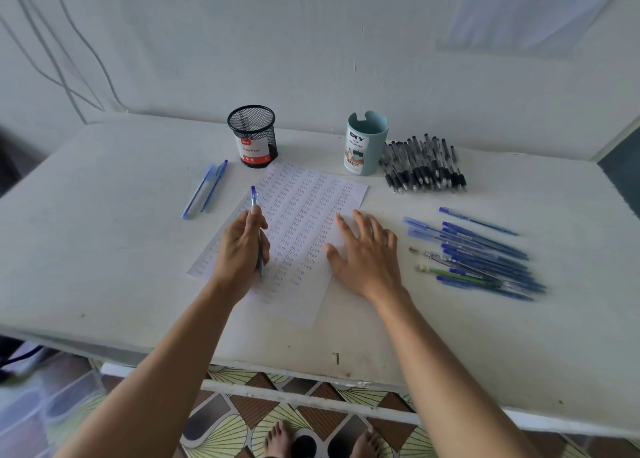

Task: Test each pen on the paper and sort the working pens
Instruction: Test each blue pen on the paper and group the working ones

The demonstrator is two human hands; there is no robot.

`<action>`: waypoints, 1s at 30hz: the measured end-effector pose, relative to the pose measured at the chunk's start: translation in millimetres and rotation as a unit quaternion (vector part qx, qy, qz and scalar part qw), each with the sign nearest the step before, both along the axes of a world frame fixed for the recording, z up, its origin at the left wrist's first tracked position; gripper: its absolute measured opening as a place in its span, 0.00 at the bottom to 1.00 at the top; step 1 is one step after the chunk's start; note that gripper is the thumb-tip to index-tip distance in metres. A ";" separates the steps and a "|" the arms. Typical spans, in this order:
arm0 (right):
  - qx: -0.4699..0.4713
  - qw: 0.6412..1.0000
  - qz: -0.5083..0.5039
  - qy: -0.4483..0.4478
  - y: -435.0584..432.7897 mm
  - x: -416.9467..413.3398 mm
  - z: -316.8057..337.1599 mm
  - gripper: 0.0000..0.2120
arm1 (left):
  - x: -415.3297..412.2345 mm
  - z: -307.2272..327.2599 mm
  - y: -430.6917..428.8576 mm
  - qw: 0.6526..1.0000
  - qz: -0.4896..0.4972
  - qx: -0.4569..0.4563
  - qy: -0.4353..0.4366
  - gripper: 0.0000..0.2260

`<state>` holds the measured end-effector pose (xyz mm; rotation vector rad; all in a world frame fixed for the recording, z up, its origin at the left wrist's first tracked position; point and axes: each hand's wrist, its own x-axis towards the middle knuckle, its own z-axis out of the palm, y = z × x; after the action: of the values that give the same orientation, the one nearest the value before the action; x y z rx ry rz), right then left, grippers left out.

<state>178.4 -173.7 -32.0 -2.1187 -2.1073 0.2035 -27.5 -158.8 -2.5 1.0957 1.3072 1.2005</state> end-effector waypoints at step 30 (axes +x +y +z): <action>0.005 1.000 0.003 0.009 3.6 -1.3 -0.1 0.34 | -29.8 -3.4 80.3 0.809 0.039 0.024 0.586 0.27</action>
<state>177.2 -170.1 -32.0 -2.0970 -2.0993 0.2111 -57.3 -78.5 -5.9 1.9656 2.2377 0.5111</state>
